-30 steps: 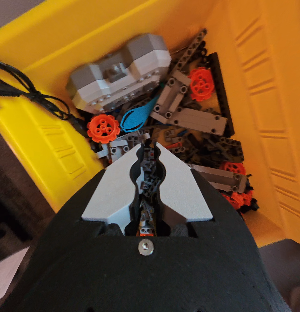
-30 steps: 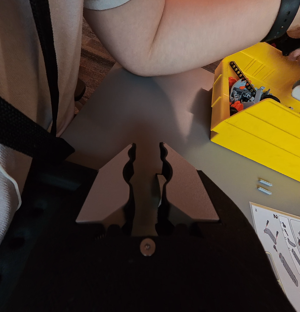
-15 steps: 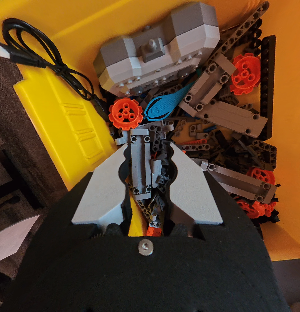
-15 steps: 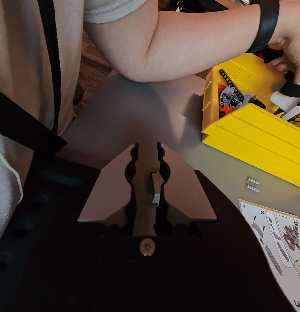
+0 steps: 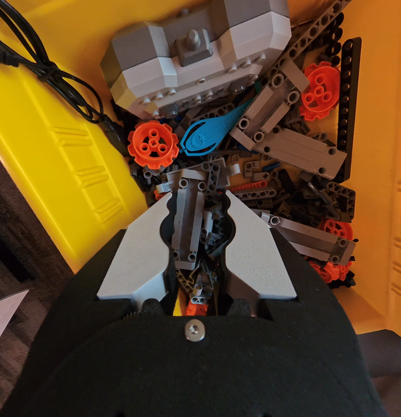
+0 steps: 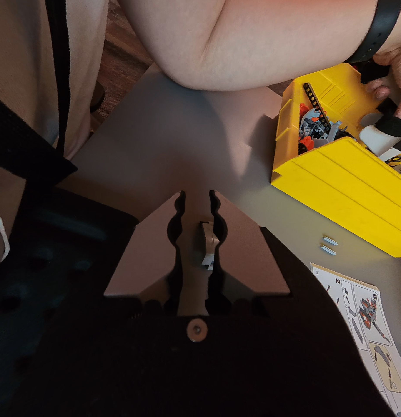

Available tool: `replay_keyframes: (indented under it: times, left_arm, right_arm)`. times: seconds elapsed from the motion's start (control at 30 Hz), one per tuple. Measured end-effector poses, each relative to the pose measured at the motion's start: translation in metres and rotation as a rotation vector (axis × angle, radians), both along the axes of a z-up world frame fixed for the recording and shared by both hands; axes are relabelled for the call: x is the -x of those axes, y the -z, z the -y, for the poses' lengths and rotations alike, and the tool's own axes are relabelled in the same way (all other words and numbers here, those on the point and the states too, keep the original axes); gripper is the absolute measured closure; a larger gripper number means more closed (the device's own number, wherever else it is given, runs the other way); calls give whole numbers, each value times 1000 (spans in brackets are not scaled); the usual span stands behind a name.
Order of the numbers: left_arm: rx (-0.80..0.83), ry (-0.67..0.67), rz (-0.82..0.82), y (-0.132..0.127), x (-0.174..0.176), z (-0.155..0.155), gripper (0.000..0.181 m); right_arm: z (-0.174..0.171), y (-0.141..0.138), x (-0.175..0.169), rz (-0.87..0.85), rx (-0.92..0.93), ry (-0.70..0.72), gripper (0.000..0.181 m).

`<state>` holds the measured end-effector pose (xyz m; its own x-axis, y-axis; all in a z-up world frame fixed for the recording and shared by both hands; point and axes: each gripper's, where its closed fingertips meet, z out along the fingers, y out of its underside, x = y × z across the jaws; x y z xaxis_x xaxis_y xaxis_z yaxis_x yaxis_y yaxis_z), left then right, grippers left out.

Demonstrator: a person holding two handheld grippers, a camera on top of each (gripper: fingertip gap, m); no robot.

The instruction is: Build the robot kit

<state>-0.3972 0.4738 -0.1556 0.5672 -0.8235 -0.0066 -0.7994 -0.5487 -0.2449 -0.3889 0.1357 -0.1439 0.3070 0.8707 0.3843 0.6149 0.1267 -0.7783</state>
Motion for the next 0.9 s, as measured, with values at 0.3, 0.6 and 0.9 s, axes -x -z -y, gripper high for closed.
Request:
replay_keyframes:
  times: [0.3, 0.6, 0.9]
  left_arm:
    - [37, 1, 13, -1, -1, 7, 146]
    - [122, 29, 9, 1, -5, 25, 142]
    - [147, 50, 3, -1, -6, 35, 149]
  right_arm:
    - [-1, 0, -1, 1, -1, 4, 160]
    - [0, 2, -1, 17, -6, 1, 160]
    - [0, 2, -1, 21, -7, 0, 160]
